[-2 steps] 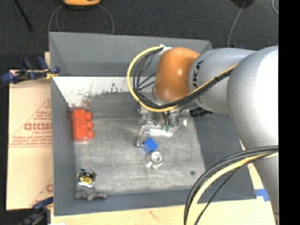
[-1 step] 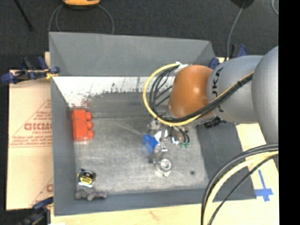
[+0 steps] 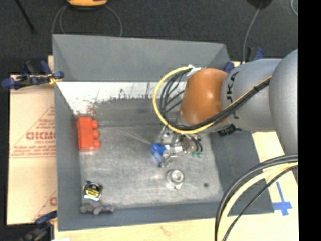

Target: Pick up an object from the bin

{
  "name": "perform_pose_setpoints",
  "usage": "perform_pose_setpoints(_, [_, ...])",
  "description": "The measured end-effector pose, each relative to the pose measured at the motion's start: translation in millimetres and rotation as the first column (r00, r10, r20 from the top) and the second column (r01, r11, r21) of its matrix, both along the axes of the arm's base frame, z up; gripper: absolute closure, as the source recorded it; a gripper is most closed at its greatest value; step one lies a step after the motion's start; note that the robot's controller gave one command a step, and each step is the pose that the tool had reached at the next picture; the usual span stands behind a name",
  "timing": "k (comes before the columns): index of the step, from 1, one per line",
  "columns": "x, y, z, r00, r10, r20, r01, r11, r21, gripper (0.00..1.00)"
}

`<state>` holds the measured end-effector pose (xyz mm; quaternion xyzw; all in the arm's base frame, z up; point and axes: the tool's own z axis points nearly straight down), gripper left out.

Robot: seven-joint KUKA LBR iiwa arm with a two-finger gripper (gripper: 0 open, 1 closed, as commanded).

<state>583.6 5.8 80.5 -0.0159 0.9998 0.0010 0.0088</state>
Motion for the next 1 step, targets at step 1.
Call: perform_pose_setpoints(1, [10.1,35.0,126.1,0.998,-0.064,-0.005,0.064,0.998,0.001,1.0])
